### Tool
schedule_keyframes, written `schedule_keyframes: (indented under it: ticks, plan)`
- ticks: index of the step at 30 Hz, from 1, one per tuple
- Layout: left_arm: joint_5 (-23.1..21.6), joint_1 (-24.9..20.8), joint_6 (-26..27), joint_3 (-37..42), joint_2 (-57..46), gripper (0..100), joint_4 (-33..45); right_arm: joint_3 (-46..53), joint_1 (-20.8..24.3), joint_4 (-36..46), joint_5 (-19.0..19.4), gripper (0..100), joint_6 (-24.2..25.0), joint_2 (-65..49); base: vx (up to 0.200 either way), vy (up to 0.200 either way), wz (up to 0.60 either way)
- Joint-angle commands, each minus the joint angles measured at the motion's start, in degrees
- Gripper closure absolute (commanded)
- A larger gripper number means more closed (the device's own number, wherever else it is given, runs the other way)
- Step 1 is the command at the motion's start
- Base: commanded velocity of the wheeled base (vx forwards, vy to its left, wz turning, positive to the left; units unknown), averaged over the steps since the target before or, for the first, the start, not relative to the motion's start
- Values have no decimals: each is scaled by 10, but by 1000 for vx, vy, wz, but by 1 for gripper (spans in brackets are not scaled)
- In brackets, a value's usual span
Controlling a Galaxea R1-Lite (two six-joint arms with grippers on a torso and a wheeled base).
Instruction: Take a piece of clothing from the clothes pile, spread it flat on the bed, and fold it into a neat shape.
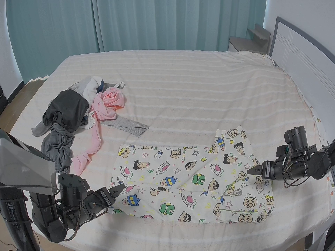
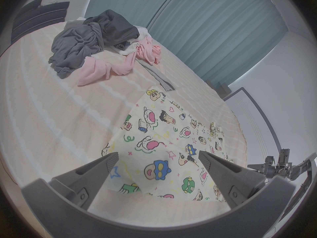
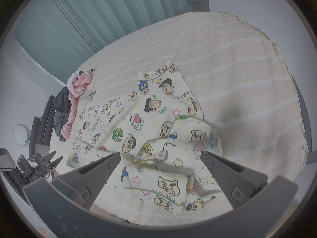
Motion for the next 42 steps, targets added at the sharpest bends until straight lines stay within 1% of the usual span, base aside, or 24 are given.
schedule_keyframes:
  ticks: [1, 4, 6, 8, 12, 13, 14, 15, 18, 19, 20, 28, 30, 35, 42]
  plan:
    - [0, 0, 0, -2, 3, 0, -10, -1, -1, -11, 0, 0, 1, 4, 0, 0, 0]
    - [0, 9, 3, -11, 3, 0, -10, 0, -3, -29, 0, 0, 4, 6, 0, 0, 0]
    - [-4, 25, 6, -32, 0, 0, -10, 1, -6, -36, -2, 0, 0, 4, 0, 0, 0]
    - [-7, 43, 23, -60, 2, 0, -10, -1, -11, -40, -2, 0, -1, 1, 0, 0, 0]
    - [-16, 75, 118, -133, 29, 0, 1, -1, -11, -40, -2, 0, -2, -4, 0, 0, 0]
    - [-16, 75, 118, -133, 29, 0, 1, -1, -11, -40, -2, 0, -2, -4, 0, 0, 0]
    - [-15, 84, 154, -170, 32, 0, 33, 2, -11, -40, -2, 0, -1, -6, 0, 0, 0]
    - [-15, 85, 158, -180, 30, 0, 53, 4, -11, -40, -2, 0, -1, -7, 0, 0, 0]
    - [-10, 83, 158, -220, 2, 0, 142, 8, -12, -40, -1, 0, 0, -18, 0, 0, 0]
    - [-10, 83, 158, -220, 2, 0, 142, 8, -12, -40, -1, 0, 0, -18, 0, 0, 0]
    - [-10, 80, 158, -232, -6, 0, 175, 8, -12, -40, -1, 0, -1, -19, 0, 0, 0]
    - [-1, 75, 156, -252, -1, 0, 181, 7, -12, -40, 3, 0, -1, -18, 0, 0, 0]
    - [8, 73, 157, -242, -1, 0, 181, 10, -12, -40, 4, 0, -1, -18, 0, 0, 0]
    - [1, 56, 162, -199, -3, 0, 179, 18, -12, -40, 7, 0, -1, -17, 0, 0, 0]
    - [4, 46, 160, -210, -4, 0, 189, 24, -13, -40, 22, 0, -2, -16, 0, 0, 0]
